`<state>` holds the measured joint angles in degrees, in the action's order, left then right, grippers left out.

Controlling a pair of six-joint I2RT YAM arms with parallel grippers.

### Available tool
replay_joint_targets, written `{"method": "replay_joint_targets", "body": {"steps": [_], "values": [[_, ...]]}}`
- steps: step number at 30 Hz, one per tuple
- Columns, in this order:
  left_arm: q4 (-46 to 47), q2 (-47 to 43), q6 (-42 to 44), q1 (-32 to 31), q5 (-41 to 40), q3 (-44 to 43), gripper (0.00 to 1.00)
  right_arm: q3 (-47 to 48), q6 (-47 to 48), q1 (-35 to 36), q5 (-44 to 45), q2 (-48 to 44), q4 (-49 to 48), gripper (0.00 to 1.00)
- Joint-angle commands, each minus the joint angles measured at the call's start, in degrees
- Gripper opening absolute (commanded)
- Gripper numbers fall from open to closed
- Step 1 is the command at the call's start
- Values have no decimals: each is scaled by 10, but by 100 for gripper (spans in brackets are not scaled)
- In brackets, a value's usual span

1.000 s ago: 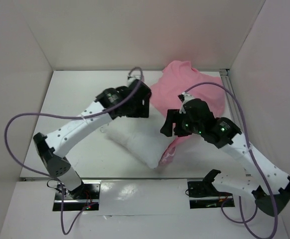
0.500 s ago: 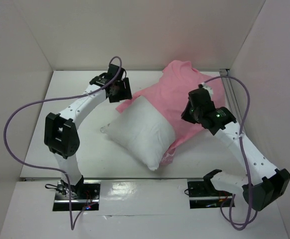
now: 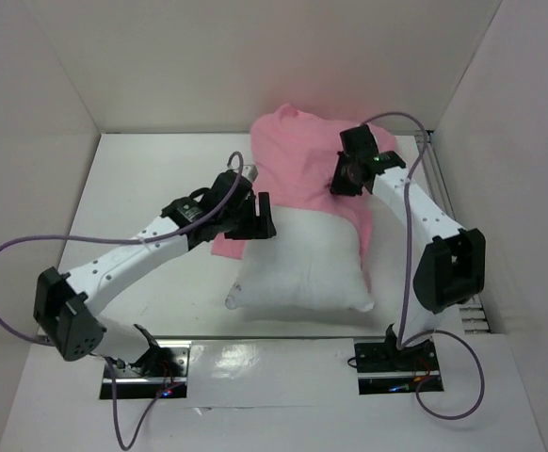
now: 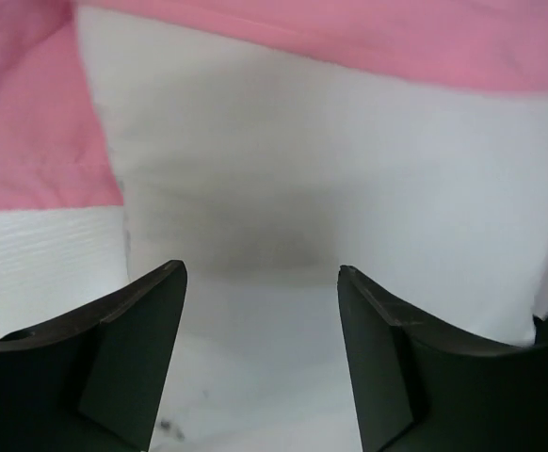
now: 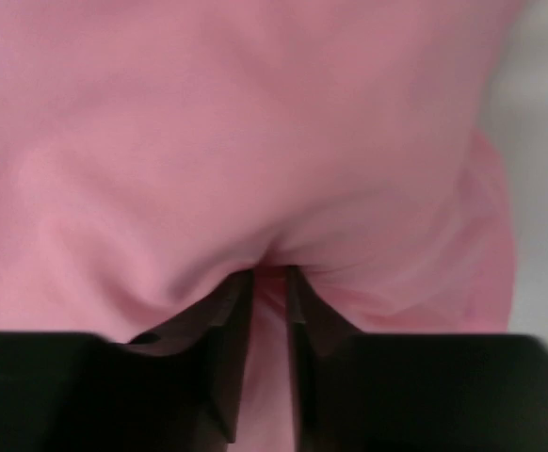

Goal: Put the pillow into the pillowcase

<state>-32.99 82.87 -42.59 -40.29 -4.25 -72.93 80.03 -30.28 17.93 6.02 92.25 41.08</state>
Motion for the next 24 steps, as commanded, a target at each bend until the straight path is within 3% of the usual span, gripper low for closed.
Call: {"method": "replay_joint_targets", "body": {"steps": [1, 2, 3, 5, 6, 10, 15, 20, 24], "values": [[-26, -38, -24, -5, 0, 1, 79, 118, 50, -18, -13, 34, -38, 31], [-40, -45, -24, 6, -14, 1, 81, 156, 60, -18, -13, 34, -30, 46], [-47, -59, -15, 19, -14, 8, 82, 167, 83, -18, -4, 34, -30, 70], [-54, -75, -9, 88, -20, 37, 86, 188, 112, 9, 27, 34, 5, 86], [-54, -75, -4, 106, -11, 49, 86, 195, 121, 28, 45, 26, 15, 90], [-35, -75, 7, 174, -6, 113, 89, 182, 128, 146, 145, 6, 65, 97], [26, -81, 21, 256, 76, 190, 95, 155, 78, 318, 242, 6, 111, 100], [77, -62, 58, 261, 116, 219, 100, 124, 19, 373, 262, 63, 124, 100], [114, -31, 64, 232, 87, 225, 100, 104, 6, 373, 303, 125, 145, 100]]}}
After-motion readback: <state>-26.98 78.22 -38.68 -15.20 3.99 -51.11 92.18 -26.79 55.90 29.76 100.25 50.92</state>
